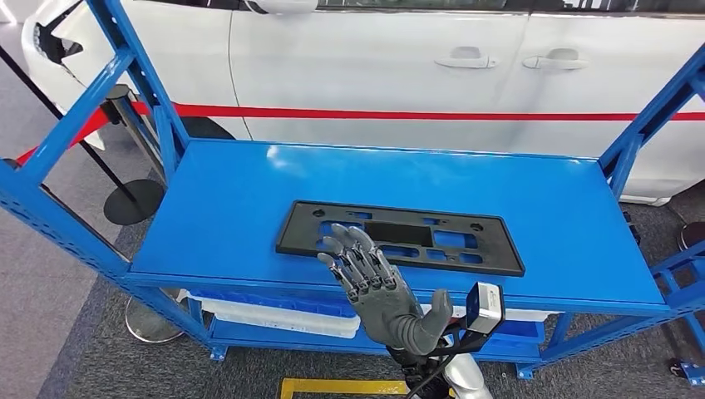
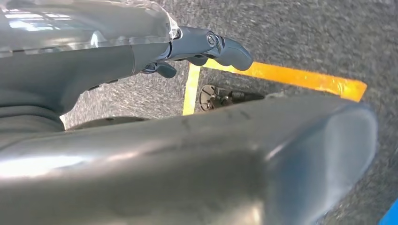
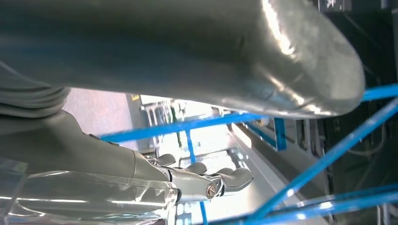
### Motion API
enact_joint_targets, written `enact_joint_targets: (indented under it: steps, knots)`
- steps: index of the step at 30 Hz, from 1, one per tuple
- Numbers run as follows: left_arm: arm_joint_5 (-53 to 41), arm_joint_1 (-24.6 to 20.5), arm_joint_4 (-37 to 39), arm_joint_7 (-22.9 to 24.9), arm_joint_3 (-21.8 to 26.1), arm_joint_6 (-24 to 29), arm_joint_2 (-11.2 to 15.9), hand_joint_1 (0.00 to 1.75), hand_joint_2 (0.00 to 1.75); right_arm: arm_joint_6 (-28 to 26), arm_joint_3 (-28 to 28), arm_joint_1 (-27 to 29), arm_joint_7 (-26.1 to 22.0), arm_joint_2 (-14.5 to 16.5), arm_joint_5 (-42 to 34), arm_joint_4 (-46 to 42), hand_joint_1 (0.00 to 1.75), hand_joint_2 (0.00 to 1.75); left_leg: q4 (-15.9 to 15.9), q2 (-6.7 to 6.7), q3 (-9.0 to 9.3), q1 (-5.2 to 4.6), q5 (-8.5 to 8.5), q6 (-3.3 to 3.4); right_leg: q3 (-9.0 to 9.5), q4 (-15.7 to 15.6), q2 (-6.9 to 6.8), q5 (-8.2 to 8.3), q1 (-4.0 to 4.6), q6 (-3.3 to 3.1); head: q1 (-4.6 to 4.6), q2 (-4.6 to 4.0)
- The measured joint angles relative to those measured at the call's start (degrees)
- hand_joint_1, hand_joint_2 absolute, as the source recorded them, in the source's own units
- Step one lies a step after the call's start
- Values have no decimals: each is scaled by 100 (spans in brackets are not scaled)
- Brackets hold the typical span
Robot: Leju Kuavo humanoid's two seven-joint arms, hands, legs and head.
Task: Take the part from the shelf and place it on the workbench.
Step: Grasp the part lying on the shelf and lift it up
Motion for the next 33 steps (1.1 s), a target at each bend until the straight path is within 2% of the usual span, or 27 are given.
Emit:
enact_joint_targets:
  steps: [1,2,3,5,6,7,9,10,11,12,13,15,17,18,20,21,22,24,26,27,28,29,31,32,33]
  knots:
    - [-15,-6,0,-1,-2,-13,-2,0,0,-17,-1,16,18,1,8,-34,0,0,9,38,20,-14,-25,-31,160,-343,-97,132,16,-29,-2,0]
    - [-24,-15,0,0,-3,-21,-3,0,0,-28,-2,35,37,2,16,-74,0,0,17,78,36,-28,-46,-64,259,-564,-165,197,35,-60,-5,0]
    - [-28,-30,0,2,-5,-24,-3,0,0,-38,-3,55,67,3,26,-111,0,0,19,119,48,-41,-64,-100,284,-646,-180,198,54,-92,-7,0]
    - [-30,-64,0,8,-8,-21,-3,0,0,-52,-3,95,116,5,40,-169,0,0,18,189,73,-31,-93,-171,275,-659,-45,215,56,-157,-9,0]
    - [-28,-78,0,9,-9,-20,-4,0,0,-57,-3,106,139,7,41,-193,0,0,66,135,69,-19,-142,-206,280,-672,14,227,46,-195,-9,-1]
    - [-22,-87,0,9,-10,-20,-4,0,0,-58,-3,110,156,14,38,-213,0,0,211,37,21,-6,-249,-236,287,-686,72,242,35,-234,-11,-1]
    - [-4,-85,0,5,-10,-22,-4,0,0,-57,-2,108,202,31,23,-233,0,0,840,-208,-252,5,-610,-269,289,-695,168,256,30,-289,-15,-1]
    - [7,-77,0,4,-10,-25,-4,0,0,-57,0,110,222,39,20,-232,0,0,1234,-261,-442,5,-789,-274,284,-692,213,258,38,-304,-16,0]
    - [15,-68,0,2,-10,-32,-4,0,0,-71,1,115,234,41,30,-232,0,0,1543,-284,-603,5,-882,-275,281,-688,257,257,47,-312,-15,0]
    - [22,-60,0,1,-9,-43,-5,0,0,-92,2,119,236,41,50,-231,0,0,1673,-292,-686,4,-867,-270,282,-681,297,254,55,-316,-15,0]
    - [25,-54,0,1,-9,-56,-7,0,0,-124,3,122,233,41,77,-231,0,0,1589,-293,-669,4,-749,-259,287,-675,336,251,59,-314,-14,0]
    - [20,-50,0,4,-8,-81,-13,0,0,-224,2,122,228,41,165,-232,0,0,868,-316,-364,4,-324,-215,303,-657,389,236,63,-295,-14,0]
    - [13,-55,0,9,-8,-94,-22,0,0,-323,2,124,219,40,263,-233,0,0,225,-354,-82,-13,-73,-157,304,-634,420,210,80,-248,-12,0]
    - [12,-55,0,13,-8,-98,-26,0,0,-361,2,126,213,40,303,-233,0,44,105,-368,-33,-27,-49,-128,299,-631,428,203,83,-218,-11,0]
    - [11,-52,0,24,-8,-101,-36,0,0,-504,2,132,195,39,448,-239,0,131,60,-364,-23,-34,-36,-68,296,-639,434,201,83,-148,-8,0]
    - [6,-50,0,30,-7,-102,-40,0,0,-680,2,139,172,36,641,-254,0,131,33,-352,-13,-25,-14,-36,291,-615,414,182,78,-115,-8,0]
    - [1,-50,0,33,-7,-104,-46,0,0,-955,2,146,148,31,960,-280,0,87,4,-338,-2,-12,7,1,252,-517,378,110,76,-84,-2,0]
    - [-9,-49,0,31,-6,-119,-56,0,0,-1725,7,170,158,5,1930,-351,0,0,-29,-305,7,1,31,47,3,24,285,-213,63,-35,10,0]
    - [-11,-38,0,28,-4,-132,-63,0,0,-2487,33,213,270,-43,2975,-413,0,0,-27,-281,0,-2,28,58,-364,758,243,-536,47,1,16,0]
    - [-10,-30,0,33,-2,-134,-66,0,0,-2775,56,233,343,-69,3398,-434,0,0,-25,-270,-1,-2,26,55,-466,948,237,-566,37,12,16,-1]
    - [-8,-25,0,40,2,-135,-72,0,0,-3000,85,242,414,-93,3737,-449,0,0,-22,-261,2,-2,21,49,-458,918,229,-479,27,17,16,0]
    - [-6,-24,0,47,8,-136,-82,0,0,-3176,115,239,481,-111,4006,-457,0,0,-19,-254,10,-2,14,38,-329,658,214,-301,18,14,16,0]
    - [3,-26,0,55,18,-136,-113,0,0,-3478,183,217,589,-146,4460,-461,0,0,-2,-251,28,-14,-9,1,90,-150,161,60,19,-14,16,0]
    - [6,-28,0,54,21,-136,-127,0,0,-3605,217,208,621,-165,4637,-461,0,0,8,-251,32,-25,-22,-25,240,-450,144,155,29,-42,15,0]
    - [10,-28,0,54,24,-134,-137,0,0,-3709,250,203,640,-186,4773,-459,0,0,14,-251,34,-37,-33,-56,314,-608,136,182,41,-73,14,0]
